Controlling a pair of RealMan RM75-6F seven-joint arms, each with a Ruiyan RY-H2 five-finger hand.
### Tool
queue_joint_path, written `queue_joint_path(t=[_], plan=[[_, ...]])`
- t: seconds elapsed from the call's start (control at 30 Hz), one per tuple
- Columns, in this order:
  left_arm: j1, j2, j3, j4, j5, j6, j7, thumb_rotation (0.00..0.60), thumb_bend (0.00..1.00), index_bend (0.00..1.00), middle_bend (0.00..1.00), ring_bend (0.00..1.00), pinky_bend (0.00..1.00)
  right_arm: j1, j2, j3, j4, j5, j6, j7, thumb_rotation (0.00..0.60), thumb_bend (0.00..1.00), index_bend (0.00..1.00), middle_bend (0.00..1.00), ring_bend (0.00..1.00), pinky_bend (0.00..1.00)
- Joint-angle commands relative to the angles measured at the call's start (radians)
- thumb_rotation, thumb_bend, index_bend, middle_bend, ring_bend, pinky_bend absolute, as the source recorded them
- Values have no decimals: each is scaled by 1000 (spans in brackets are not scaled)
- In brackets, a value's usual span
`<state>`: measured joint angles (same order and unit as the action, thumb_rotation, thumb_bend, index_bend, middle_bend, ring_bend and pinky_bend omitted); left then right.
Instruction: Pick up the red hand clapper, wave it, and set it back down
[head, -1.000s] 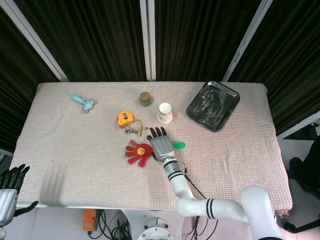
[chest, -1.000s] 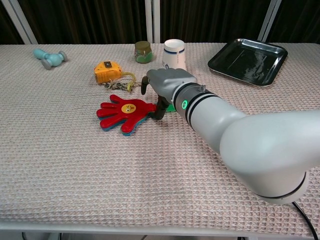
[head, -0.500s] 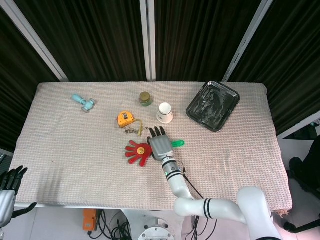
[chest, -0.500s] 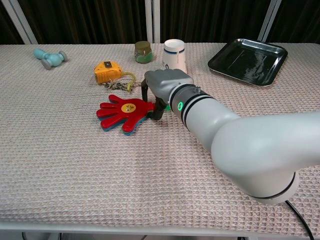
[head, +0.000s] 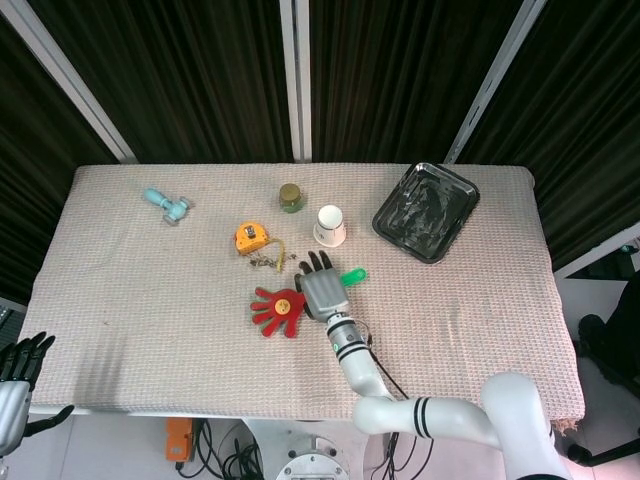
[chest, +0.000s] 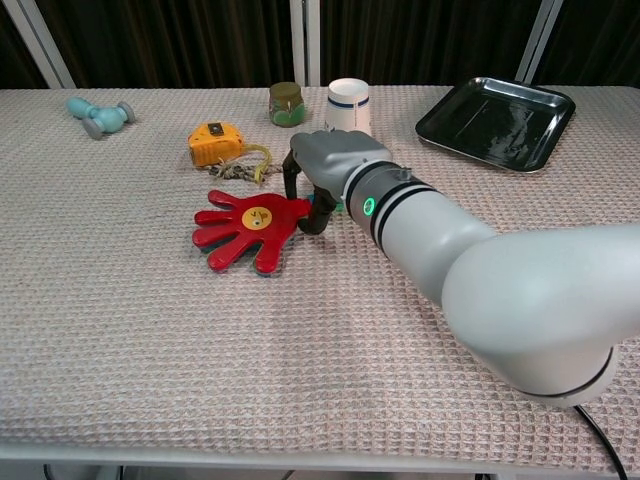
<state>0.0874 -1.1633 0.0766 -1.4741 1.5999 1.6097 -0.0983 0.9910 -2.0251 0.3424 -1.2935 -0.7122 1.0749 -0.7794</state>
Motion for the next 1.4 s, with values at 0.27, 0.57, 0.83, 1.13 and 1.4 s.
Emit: queue_joint_path(t=[0.27, 0.57, 0.83, 1.13, 1.4], plan=[[1, 2, -2, -7, 9, 6, -9, 600, 88, 27, 25, 0, 15, -108, 126, -7, -146, -149, -40, 283, 600, 324, 881, 552, 312, 364], [1, 3, -7, -18, 14, 13, -6, 600, 87, 27, 25, 0, 15, -189, 176, 12, -238, -234, -13, 510, 600, 336, 915, 614, 432, 666], [-1, 4, -11, -30, 16, 12, 8, 600, 87, 27, 25, 0, 15, -245, 189, 38, -270, -270, 14, 673, 600, 358, 929, 633, 558, 834], [-5, 9, -15, -41, 19, 12, 18, 600, 87, 27, 25, 0, 15, -286, 240, 71, -326, -255, -9, 796, 600, 367, 931, 647, 664, 928], [-9, 12, -22, -53, 22, 15, 27, 600, 86, 27, 25, 0, 15, -351, 360, 134, -488, -302, -170, 1155, 600, 371, 926, 648, 678, 931]])
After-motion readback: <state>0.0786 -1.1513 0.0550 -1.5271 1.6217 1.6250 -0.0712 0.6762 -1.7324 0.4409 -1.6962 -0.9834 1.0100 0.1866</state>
